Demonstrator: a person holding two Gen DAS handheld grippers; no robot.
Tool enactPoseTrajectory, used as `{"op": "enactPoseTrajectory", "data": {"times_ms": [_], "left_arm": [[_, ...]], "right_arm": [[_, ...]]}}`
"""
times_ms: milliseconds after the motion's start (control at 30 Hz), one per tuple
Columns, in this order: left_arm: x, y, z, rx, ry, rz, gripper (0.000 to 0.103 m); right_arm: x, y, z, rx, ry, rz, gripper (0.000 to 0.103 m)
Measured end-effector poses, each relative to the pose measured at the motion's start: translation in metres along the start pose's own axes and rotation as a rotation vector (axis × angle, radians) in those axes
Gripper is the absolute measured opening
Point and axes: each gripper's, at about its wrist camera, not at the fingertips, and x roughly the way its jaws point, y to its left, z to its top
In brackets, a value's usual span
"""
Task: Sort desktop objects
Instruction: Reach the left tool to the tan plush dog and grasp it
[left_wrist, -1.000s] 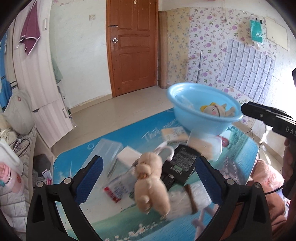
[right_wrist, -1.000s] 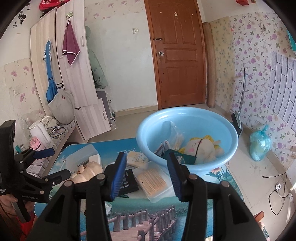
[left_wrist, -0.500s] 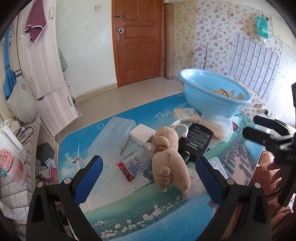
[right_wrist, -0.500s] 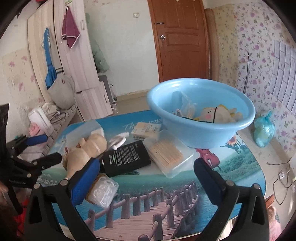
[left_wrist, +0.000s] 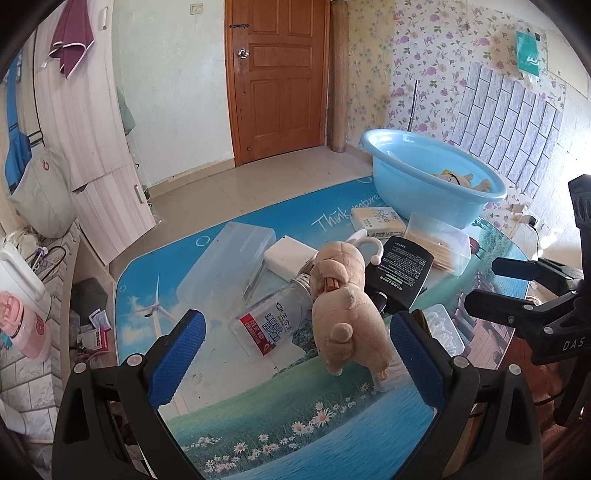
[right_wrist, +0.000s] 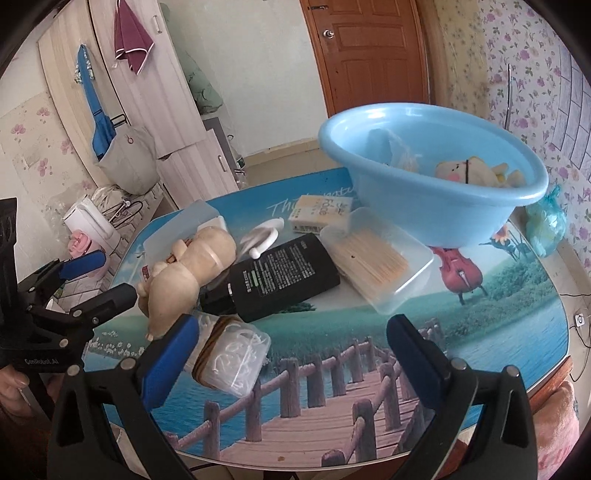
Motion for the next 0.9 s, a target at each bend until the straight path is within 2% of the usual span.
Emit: {"op": "enactPoseTrajectory", "data": {"times_ms": [100,233,367,433,500,600,667,900], "left_arm": [[0.004,0.003,-0.002,-0.021,0.015,-0.015,0.1],[0.015,0.001,-0.006,-0.059,0.06,-0.072,0.1],[0.024,-0.009,-0.009,-0.047,0.063,-0.097,0.1],[0.03,-0.014,-0.009,-0.039,0.066,-0.107,0.1],[0.035,-0.017,-0.008,-0.032,0.072,-0.114,0.094],[0.043,-0.021,-0.007,-0.022,0.088,-0.121,0.074],[0.047,-0.023,-0.008,-0.018,0.101,-0.132,0.051],[0.036,-0.017,-0.01,-0.026,0.089,-0.141,0.049]], "right_arm": [[0.0,0.004,0.0,-0.022,-0.011,-0.017,0.103],[0.0,0.0,0.001,-0.009,-0.013,-0.023,0.099],[0.002,-0.005,0.002,0.021,0.008,-0.029,0.096],[0.003,-0.006,0.001,0.021,0.016,-0.026,0.091],[0.002,-0.004,0.0,0.007,0.015,-0.02,0.089],[0.0,-0.001,-0.001,-0.012,0.01,-0.01,0.089],[-0.001,0.001,-0.001,-0.022,0.009,0.003,0.089],[-0.002,0.012,-0.002,-0.075,0.014,0.065,0.089]]}}
